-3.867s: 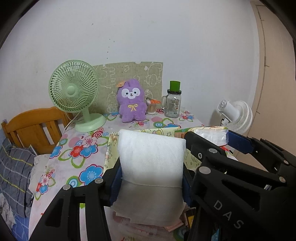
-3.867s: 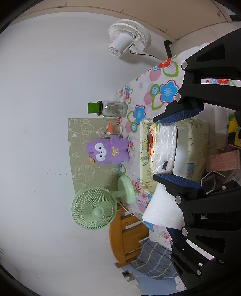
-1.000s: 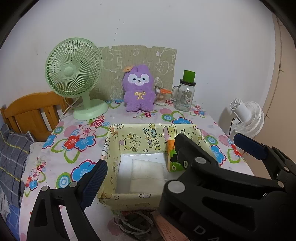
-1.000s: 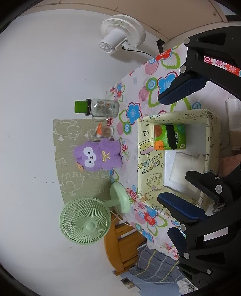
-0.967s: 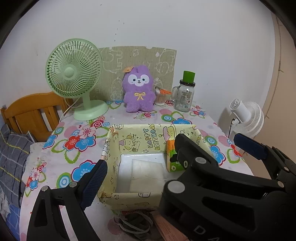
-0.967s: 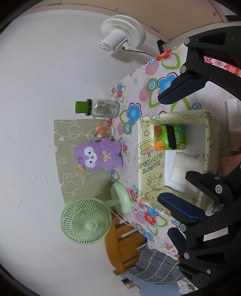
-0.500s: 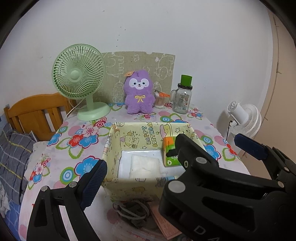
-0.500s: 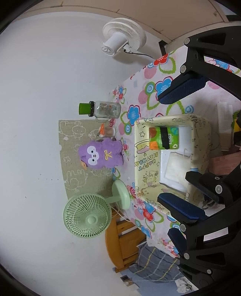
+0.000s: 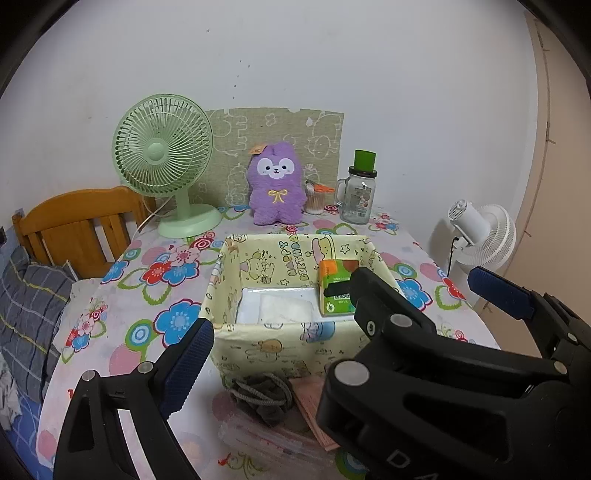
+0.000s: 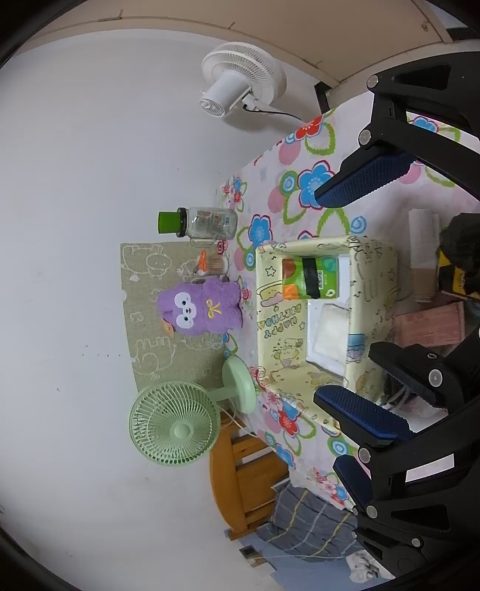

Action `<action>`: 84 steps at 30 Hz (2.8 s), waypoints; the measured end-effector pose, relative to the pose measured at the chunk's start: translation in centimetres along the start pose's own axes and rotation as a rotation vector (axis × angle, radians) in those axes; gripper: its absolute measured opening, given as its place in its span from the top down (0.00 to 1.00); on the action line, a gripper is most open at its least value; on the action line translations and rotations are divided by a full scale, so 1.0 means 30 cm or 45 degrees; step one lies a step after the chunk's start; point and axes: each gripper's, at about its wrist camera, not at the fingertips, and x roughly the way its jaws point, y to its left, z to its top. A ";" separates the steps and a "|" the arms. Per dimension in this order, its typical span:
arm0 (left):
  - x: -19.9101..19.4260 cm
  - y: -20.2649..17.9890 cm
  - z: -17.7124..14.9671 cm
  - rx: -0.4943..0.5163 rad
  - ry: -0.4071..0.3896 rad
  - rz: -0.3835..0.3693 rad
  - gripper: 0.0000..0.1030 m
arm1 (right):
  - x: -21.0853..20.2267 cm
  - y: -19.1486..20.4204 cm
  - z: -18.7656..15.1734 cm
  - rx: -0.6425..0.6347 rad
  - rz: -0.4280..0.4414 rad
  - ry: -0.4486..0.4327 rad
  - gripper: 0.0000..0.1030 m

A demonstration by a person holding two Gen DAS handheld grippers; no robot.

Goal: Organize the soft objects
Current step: 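Withdraw both open tools from the box toward the remaining items, then grasp the black plastic bag with the left tool while the right tool grasps the yellow cartoon tissue pack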

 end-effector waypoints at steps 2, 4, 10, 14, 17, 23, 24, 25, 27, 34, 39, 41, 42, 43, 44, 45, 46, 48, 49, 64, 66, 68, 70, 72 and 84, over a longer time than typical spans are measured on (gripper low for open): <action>-0.010 -0.005 -0.010 0.002 0.000 0.000 0.08 | -0.008 -0.002 -0.008 0.008 0.009 0.008 0.04; -0.020 -0.009 -0.019 0.003 -0.001 -0.002 0.08 | -0.018 -0.004 -0.018 0.015 0.023 0.011 0.04; -0.047 -0.019 -0.044 0.005 -0.007 -0.016 0.08 | -0.049 -0.004 -0.041 0.015 0.015 0.006 0.04; -0.059 -0.023 -0.063 0.003 -0.010 -0.031 0.08 | -0.070 -0.004 -0.057 0.009 -0.005 -0.002 0.05; -0.067 -0.027 -0.079 0.008 -0.012 -0.038 0.08 | -0.080 -0.006 -0.074 0.004 -0.011 -0.005 0.04; -0.065 -0.033 -0.109 0.007 0.010 -0.057 0.08 | -0.092 -0.013 -0.109 0.003 -0.038 0.010 0.05; -0.067 -0.037 -0.114 0.011 0.010 -0.060 0.08 | -0.095 -0.017 -0.115 0.007 -0.036 0.009 0.05; -0.070 -0.042 -0.120 0.015 0.009 -0.063 0.08 | -0.097 -0.022 -0.120 0.009 -0.038 0.009 0.05; -0.072 -0.048 -0.128 0.021 0.011 -0.070 0.08 | -0.103 -0.029 -0.131 0.014 -0.045 0.009 0.05; -0.077 -0.085 -0.154 0.059 0.015 -0.093 0.08 | -0.123 -0.059 -0.162 0.017 -0.064 0.012 0.05; -0.069 -0.108 -0.173 0.078 0.021 -0.110 0.08 | -0.125 -0.083 -0.187 0.013 -0.081 0.023 0.05; -0.062 -0.118 -0.183 0.083 0.029 -0.121 0.08 | -0.125 -0.089 -0.196 0.011 -0.086 0.029 0.05; -0.059 -0.124 -0.188 0.086 0.032 -0.127 0.08 | -0.124 -0.097 -0.201 0.011 -0.090 0.034 0.05; -0.057 -0.130 -0.191 0.089 0.035 -0.130 0.08 | -0.124 -0.100 -0.204 0.013 -0.092 0.037 0.05; -0.054 -0.137 -0.195 0.093 0.037 -0.133 0.08 | -0.123 -0.106 -0.208 0.014 -0.095 0.040 0.05; -0.052 -0.141 -0.197 0.097 0.039 -0.137 0.08 | -0.122 -0.112 -0.213 0.015 -0.098 0.045 0.05; -0.049 -0.148 -0.202 0.101 0.042 -0.141 0.08 | -0.120 -0.118 -0.217 0.017 -0.102 0.048 0.05; -0.043 -0.156 -0.207 0.106 0.050 -0.147 0.08 | -0.118 -0.130 -0.226 0.022 -0.110 0.051 0.05; -0.038 -0.162 -0.210 0.110 0.057 -0.148 0.08 | -0.118 -0.134 -0.229 0.027 -0.117 0.049 0.05; 0.047 -0.234 -0.254 0.168 0.137 -0.178 0.11 | -0.041 -0.225 -0.289 0.086 -0.156 0.136 0.05; 0.061 -0.241 -0.258 0.171 0.155 -0.183 0.14 | -0.025 -0.239 -0.298 0.099 -0.157 0.156 0.05; 0.077 -0.250 -0.263 0.177 0.171 -0.191 0.16 | -0.010 -0.249 -0.304 0.108 -0.160 0.171 0.05; 0.093 -0.260 -0.267 0.186 0.185 -0.199 0.23 | 0.006 -0.260 -0.311 0.118 -0.165 0.186 0.05; 0.103 -0.265 -0.271 0.194 0.197 -0.206 0.29 | 0.014 -0.268 -0.315 0.129 -0.164 0.197 0.05; 0.116 -0.260 -0.281 0.205 0.226 -0.222 0.67 | 0.029 -0.258 -0.321 0.145 -0.145 0.215 0.04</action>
